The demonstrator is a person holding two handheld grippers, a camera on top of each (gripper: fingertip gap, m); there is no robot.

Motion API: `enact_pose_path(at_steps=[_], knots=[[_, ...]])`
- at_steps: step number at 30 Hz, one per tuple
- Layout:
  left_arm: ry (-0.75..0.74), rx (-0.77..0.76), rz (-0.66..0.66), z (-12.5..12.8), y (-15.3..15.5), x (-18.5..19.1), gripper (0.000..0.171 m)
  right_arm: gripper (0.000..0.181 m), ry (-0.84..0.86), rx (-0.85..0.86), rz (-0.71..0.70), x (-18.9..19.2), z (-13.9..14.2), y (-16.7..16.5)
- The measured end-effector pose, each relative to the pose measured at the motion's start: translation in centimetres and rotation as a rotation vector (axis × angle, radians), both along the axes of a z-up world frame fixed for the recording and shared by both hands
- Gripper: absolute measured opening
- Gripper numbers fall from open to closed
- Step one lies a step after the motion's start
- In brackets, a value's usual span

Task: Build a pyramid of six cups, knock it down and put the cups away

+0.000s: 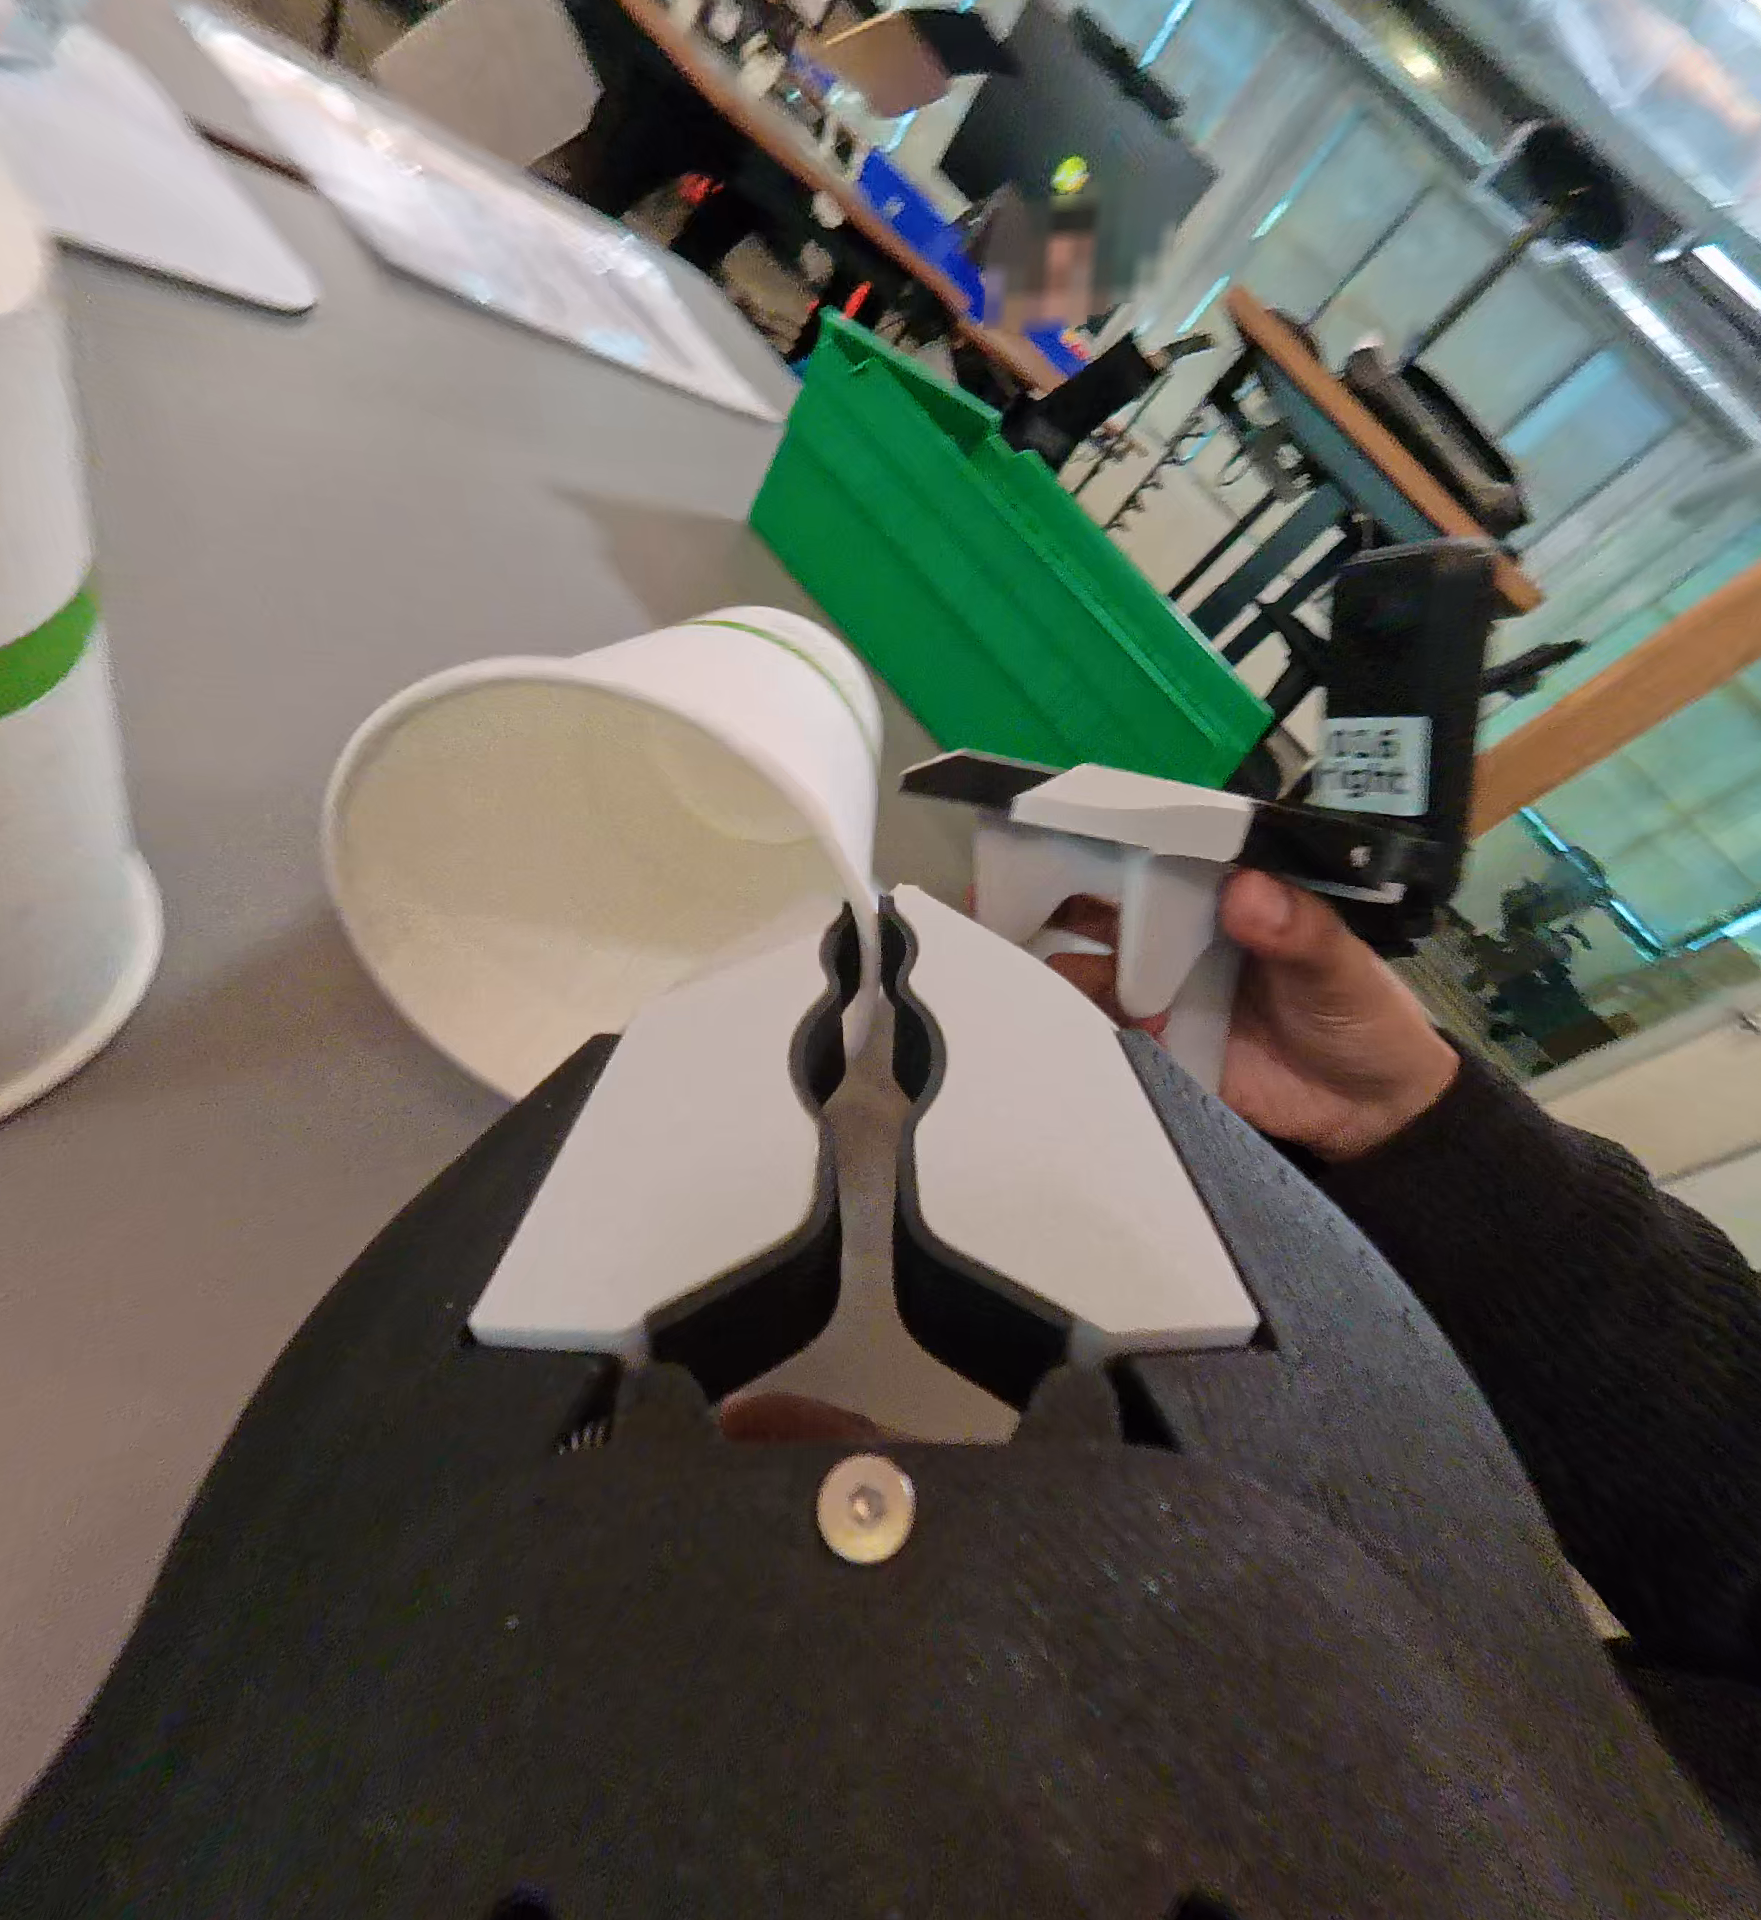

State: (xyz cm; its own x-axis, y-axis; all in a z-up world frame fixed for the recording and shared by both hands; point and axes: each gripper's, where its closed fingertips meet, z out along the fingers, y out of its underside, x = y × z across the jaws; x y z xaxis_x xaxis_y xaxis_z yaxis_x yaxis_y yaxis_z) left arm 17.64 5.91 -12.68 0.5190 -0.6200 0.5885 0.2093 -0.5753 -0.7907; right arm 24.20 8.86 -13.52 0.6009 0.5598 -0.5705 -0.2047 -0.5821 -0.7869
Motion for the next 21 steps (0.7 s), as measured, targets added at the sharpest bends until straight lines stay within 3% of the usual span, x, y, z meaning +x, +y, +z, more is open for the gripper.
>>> enact_pose_path(at_steps=[7,12,18,21], knots=[[-0.034,0.29,0.018,4.1,-0.9,0.5,0.004,0.072,0.461,-0.131,0.004,0.9,3.1,0.0],[-0.094,0.427,0.08,6.5,-1.4,-0.8,0.004,0.074,0.641,-0.18,0.116,-0.7,4.6,-1.1],[-0.08,0.429,-0.098,5.8,-4.0,1.6,0.005,0.086,0.702,-0.154,0.195,-4.1,5.9,-2.9],[-0.039,0.4,-0.172,4.6,-5.1,2.8,0.009,0.074,0.786,-0.128,0.122,-3.2,6.4,-2.1]])
